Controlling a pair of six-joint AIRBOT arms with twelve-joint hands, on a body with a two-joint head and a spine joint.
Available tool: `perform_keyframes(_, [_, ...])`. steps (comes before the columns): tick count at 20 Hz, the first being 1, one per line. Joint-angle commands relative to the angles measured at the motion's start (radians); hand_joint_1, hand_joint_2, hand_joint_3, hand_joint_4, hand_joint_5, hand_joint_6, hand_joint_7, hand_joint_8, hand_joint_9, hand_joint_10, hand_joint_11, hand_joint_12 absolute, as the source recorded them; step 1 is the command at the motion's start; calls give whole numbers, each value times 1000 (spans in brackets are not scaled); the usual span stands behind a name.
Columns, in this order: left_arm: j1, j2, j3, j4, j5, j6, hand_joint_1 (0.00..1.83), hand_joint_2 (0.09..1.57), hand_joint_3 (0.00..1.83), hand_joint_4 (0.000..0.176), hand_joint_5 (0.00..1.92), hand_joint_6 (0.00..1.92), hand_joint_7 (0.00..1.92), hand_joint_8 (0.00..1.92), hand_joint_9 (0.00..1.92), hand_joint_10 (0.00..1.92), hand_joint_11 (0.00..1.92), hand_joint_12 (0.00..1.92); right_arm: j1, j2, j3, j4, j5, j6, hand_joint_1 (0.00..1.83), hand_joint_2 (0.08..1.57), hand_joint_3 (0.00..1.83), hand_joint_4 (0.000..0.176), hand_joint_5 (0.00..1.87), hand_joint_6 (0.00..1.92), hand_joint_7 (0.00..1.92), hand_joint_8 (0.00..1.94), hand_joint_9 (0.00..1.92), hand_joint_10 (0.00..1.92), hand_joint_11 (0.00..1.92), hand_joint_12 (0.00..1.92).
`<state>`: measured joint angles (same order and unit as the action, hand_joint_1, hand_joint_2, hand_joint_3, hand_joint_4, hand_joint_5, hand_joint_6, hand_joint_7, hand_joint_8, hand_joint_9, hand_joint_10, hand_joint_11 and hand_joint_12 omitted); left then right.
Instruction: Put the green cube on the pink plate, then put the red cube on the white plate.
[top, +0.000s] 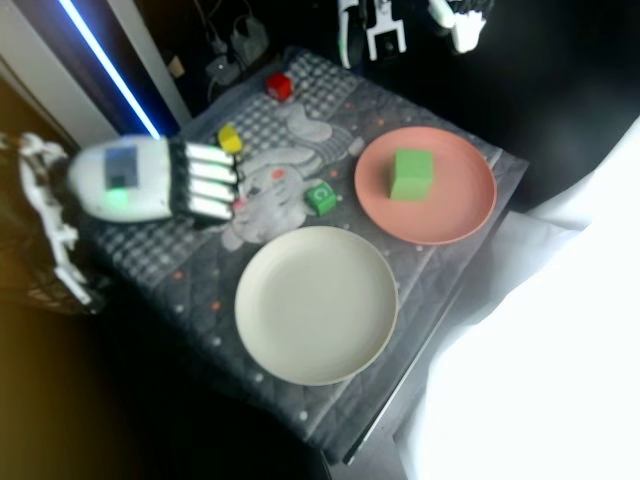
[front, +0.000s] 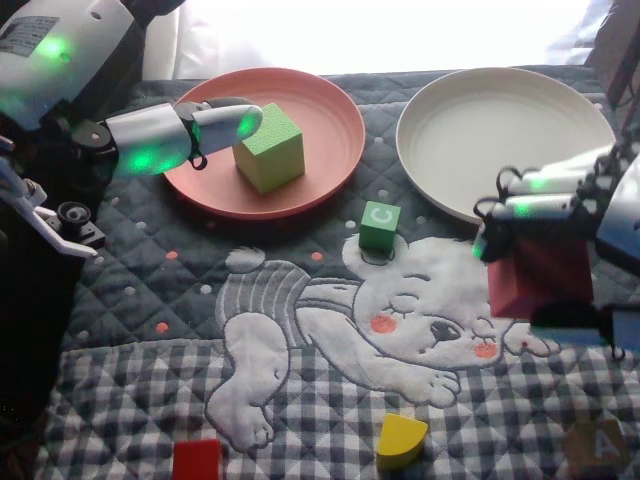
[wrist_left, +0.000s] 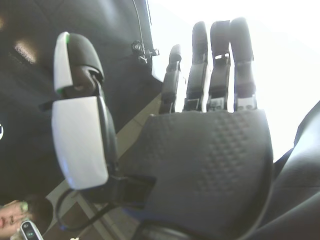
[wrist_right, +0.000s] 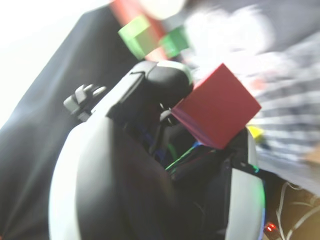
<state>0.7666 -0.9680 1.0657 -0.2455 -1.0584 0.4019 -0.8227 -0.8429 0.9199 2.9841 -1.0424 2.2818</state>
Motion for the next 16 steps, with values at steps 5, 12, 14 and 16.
perform_keyframes(5, [-6,5,1,16,-149,-4,567,1063,1,75,180,1,168,504,0,1042,0,1764,87,-14,46,24,-135,-13,1217,1173,0,0,835,1163,928,1225,671,1386,319,1921])
perform_keyframes(12, [-9,8,-18,50,-205,-4,459,1062,2,94,158,0,189,451,0,978,0,1658,236,-90,186,24,-4,-17,1188,1193,7,0,882,1234,779,1287,525,1469,209,1921])
perform_keyframes(14, [-10,10,-23,58,-220,-4,472,1100,3,87,178,3,216,427,30,945,0,1650,259,-117,227,24,26,-17,1164,1250,4,0,830,1293,645,1502,435,1608,231,1921])
perform_keyframes(16, [-10,12,-28,66,-234,-4,474,1115,0,75,198,1,268,336,64,914,0,1646,288,-146,268,24,87,-17,1187,1229,0,0,879,1129,691,1548,545,1667,374,1921])
